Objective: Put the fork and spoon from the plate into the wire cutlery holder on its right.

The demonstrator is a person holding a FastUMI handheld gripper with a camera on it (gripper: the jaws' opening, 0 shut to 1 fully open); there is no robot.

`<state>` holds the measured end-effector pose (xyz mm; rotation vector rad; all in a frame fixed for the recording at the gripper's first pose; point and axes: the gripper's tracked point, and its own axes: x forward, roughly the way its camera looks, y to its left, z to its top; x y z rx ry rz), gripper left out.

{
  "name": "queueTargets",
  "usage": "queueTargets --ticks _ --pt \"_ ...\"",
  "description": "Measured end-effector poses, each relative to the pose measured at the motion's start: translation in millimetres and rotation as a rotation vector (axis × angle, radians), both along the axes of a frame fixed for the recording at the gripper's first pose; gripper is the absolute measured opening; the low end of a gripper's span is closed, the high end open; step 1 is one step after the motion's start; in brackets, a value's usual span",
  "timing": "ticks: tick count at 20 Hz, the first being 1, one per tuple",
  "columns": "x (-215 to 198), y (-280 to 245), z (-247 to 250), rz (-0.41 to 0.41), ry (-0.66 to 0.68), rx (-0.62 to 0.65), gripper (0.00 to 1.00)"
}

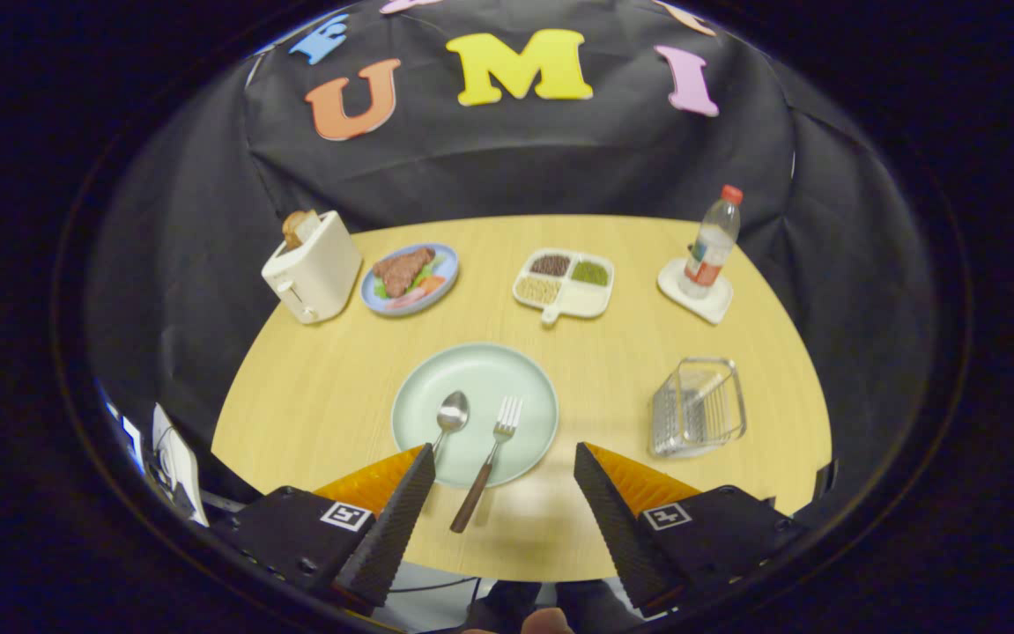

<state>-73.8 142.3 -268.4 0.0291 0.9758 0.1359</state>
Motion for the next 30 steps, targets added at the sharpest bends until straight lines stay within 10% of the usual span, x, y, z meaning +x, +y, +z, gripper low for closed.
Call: queueTargets --ticks 13,20,30 --pt "-34 26 -100 -0.047 0.425 0.006 0.75" --pt "-32 31 -116 -0.091 0.502 0.014 0.1" --pt "-32 21 -70 -0.031 0.49 0.064 0.02"
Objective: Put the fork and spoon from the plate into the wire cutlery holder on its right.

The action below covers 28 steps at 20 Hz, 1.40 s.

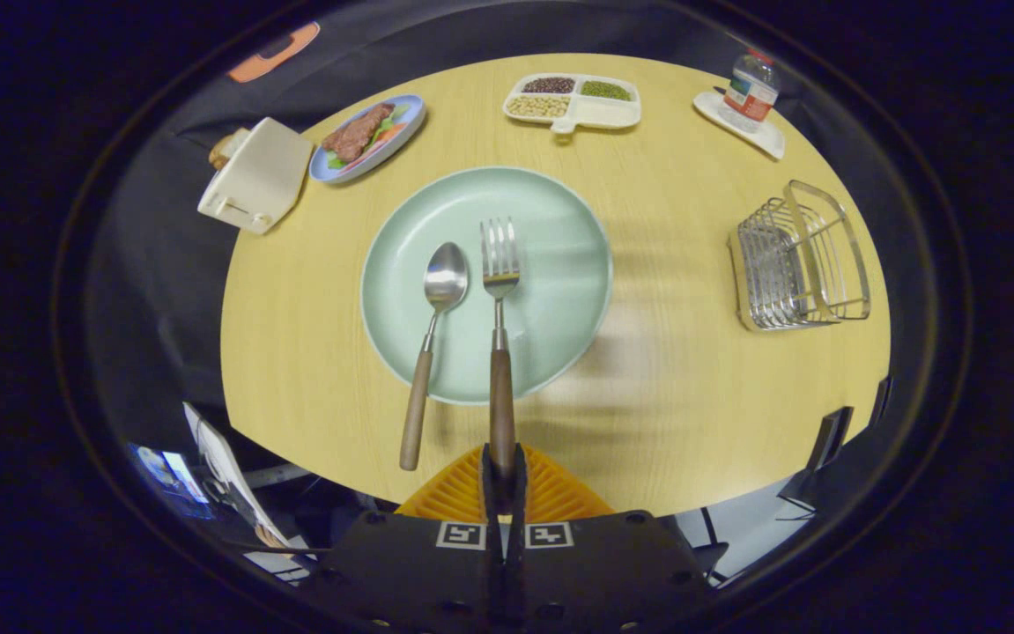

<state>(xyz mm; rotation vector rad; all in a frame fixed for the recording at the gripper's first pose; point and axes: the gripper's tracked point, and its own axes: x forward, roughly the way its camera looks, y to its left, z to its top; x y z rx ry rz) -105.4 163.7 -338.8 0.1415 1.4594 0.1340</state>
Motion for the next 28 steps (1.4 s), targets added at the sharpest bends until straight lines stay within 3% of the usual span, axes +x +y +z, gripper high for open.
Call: queueTargets --ticks 7,14,22,28 --pt "15 -40 63 -0.033 -0.007 0.035 0.01" --pt "23 -140 127 -0.103 -0.036 -0.005 0.01" --pt "-1 -193 109 -0.172 0.141 -0.012 0.01" --pt "17 -191 76 -0.245 0.278 0.016 0.01"
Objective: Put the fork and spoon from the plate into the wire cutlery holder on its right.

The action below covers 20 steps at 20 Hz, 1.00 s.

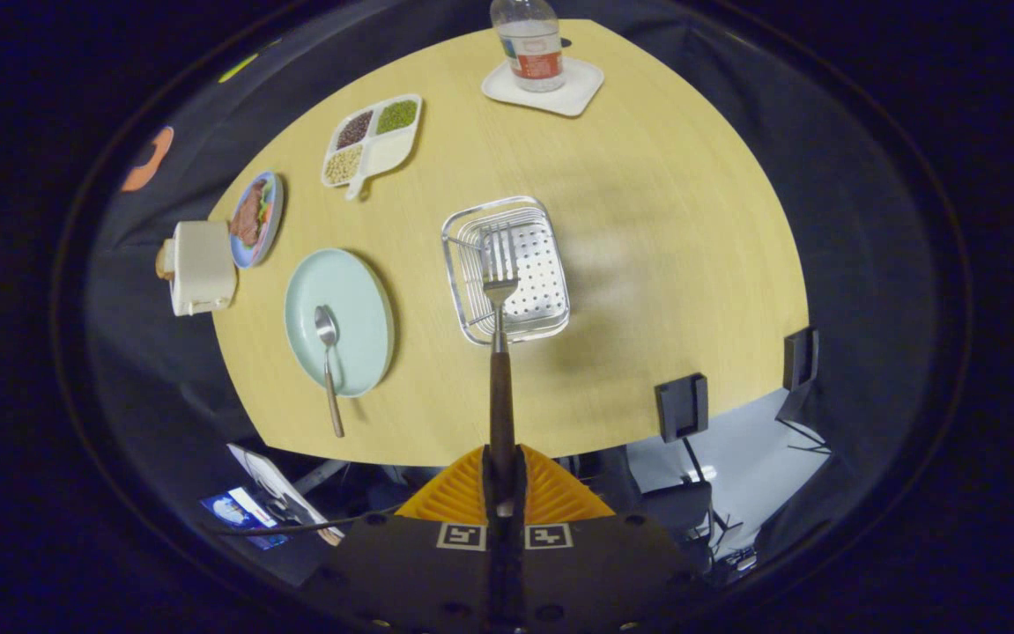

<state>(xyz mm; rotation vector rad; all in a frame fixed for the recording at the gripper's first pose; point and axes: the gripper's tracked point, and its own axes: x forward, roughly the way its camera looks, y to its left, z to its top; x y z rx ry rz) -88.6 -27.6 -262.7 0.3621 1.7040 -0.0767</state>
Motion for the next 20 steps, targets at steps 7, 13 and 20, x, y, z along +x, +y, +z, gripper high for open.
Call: queueTargets --ticks 7,13,20 --pt "22 -1 -10 -0.084 -0.01 0.008 0.18" --pt "30 -8 19 0.014 -0.175 -0.121 0.72" --pt "47 78 76 0.163 -0.423 -0.105 0.89"
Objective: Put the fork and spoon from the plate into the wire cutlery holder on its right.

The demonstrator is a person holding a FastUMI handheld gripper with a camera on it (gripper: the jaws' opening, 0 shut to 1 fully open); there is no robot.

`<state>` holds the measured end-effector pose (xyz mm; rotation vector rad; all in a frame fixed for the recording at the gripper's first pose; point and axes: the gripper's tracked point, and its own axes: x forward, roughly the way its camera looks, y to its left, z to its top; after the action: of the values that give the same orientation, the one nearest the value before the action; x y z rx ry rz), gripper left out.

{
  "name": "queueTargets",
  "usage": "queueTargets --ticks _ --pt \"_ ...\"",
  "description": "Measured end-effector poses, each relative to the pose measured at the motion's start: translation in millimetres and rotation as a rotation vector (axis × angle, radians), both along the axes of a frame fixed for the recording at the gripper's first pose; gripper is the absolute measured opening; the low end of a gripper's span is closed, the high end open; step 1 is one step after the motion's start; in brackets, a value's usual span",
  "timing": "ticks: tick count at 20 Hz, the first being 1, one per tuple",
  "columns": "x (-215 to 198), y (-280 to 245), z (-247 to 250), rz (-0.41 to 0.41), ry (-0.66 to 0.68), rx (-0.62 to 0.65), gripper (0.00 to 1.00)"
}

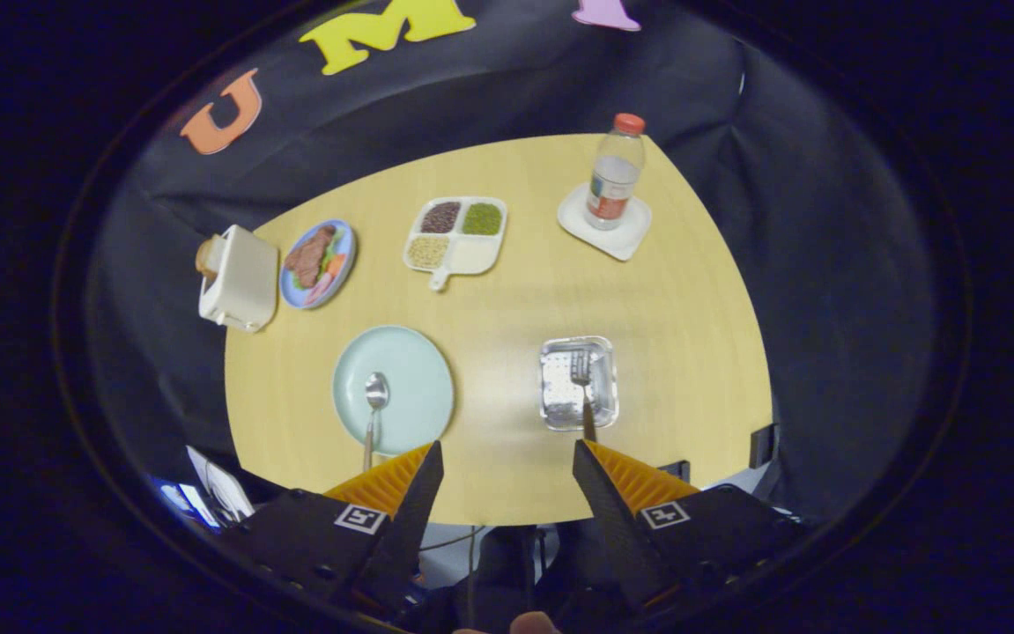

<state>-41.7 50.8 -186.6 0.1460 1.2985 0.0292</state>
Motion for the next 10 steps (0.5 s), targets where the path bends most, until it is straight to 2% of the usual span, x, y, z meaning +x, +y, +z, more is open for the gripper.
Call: queueTargets --ticks 4,6,10 --pt "-36 85 -34 0.072 0.082 0.099 0.89" --pt "-57 126 -52 0.08 0.138 0.156 0.89" --pt "-79 167 -97 0.097 0.171 0.143 0.89"
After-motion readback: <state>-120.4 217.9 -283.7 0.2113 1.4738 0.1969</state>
